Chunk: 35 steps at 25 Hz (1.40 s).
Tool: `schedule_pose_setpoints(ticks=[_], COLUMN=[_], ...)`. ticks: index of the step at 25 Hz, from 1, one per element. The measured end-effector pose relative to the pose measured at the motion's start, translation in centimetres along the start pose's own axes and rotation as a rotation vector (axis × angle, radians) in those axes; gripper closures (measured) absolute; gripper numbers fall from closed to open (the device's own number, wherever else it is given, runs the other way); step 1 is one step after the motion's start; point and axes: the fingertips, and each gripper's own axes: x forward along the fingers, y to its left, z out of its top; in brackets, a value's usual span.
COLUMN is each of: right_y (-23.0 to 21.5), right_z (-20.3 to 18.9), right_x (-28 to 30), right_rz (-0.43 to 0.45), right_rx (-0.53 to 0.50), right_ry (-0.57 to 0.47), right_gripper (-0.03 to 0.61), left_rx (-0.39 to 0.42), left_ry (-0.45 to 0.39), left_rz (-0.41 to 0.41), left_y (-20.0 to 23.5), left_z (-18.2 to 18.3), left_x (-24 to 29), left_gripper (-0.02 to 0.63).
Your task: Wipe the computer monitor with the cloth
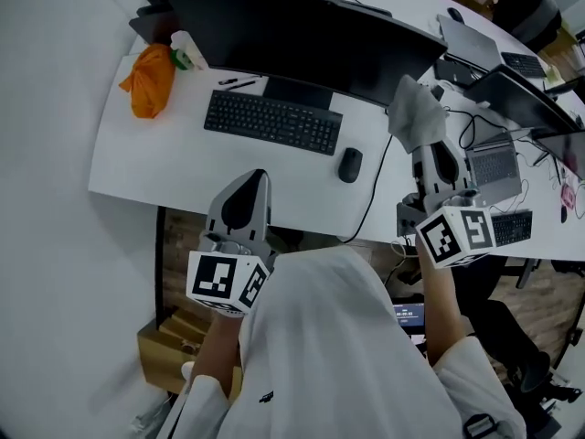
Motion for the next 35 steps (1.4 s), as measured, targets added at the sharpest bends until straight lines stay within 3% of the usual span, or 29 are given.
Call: schedule_pose_setpoints(ticks=[6, 18, 24, 35], right_y=[-5.2, -11.9, -14.4, -18.0], right_z=[-1.7, -8.3, -11.7, -18.4], right_x=[1.3, 4.7, 6.5, 8.1], right_rz=[-0.133, -0.313, -0.353, -0.388], right_rx=[0.071, 0.13, 0.119, 0.13], right_ry=[0.02, 0.061, 0.052, 0.154], right_gripper=[0.56, 0.56, 0.56, 0.56], left_rx=[-0.023, -0.045, -0.086, -0.134], left_ry=[0.04, 0.119, 0.145, 0.195], left_rz=[0.029, 0.029, 0.049, 0.051], left_y=[-0.5, -0.3, 0.4, 0.1], left_z=[-1.7, -4.8, -6.6, -9.7], left_x=[1.0, 4.2, 4.9, 6.4], left_gripper=[0.595, 0.595, 0.595, 0.595])
